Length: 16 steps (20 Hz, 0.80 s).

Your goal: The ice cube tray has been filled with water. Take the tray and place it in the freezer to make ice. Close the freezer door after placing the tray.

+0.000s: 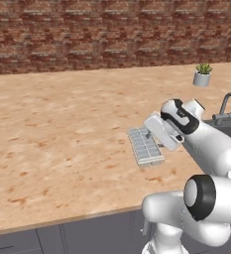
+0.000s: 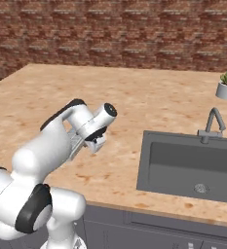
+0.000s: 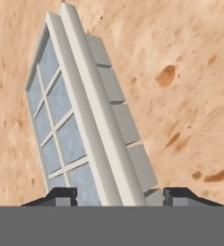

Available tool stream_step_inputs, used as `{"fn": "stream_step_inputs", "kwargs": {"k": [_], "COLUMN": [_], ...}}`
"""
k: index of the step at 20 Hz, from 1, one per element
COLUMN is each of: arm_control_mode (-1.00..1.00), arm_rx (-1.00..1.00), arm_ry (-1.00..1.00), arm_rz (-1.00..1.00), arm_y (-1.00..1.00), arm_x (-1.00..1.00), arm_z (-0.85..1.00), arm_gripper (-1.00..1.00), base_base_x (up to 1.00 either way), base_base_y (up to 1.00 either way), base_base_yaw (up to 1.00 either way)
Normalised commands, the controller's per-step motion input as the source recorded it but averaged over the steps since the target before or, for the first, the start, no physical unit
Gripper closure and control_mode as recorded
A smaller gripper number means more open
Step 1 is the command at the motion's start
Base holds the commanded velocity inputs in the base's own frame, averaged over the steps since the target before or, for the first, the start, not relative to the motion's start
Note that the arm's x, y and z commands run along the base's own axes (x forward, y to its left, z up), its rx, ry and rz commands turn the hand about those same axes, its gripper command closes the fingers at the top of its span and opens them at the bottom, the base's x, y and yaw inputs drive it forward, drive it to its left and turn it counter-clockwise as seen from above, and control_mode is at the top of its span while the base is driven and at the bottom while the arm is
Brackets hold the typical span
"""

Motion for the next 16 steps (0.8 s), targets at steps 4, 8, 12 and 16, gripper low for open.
{"fn": "stream_step_inputs", "kwargs": {"k": [4,8,12,16], "arm_control_mode": [-1.0,-1.0,-1.0,-1.0], "arm_rx": [0.04,0.03,0.02,0.01], "arm_ry": [-0.06,-0.01,-0.02,-0.04], "arm_rz": [-0.13,-0.11,-0.1,-0.08], "arm_y": [-0.33,-0.32,-0.35,-0.33], "arm_x": [-0.19,-0.23,-0.25,-0.23], "arm_z": [0.66,0.64,0.67,0.6], "arm_gripper": [1.0,1.0,1.0,1.0], "base_base_x": [0.0,0.0,0.0,0.0], "base_base_y": [0.0,0.0,0.0,0.0], "base_base_yaw": [0.0,0.0,0.0,0.0]}}
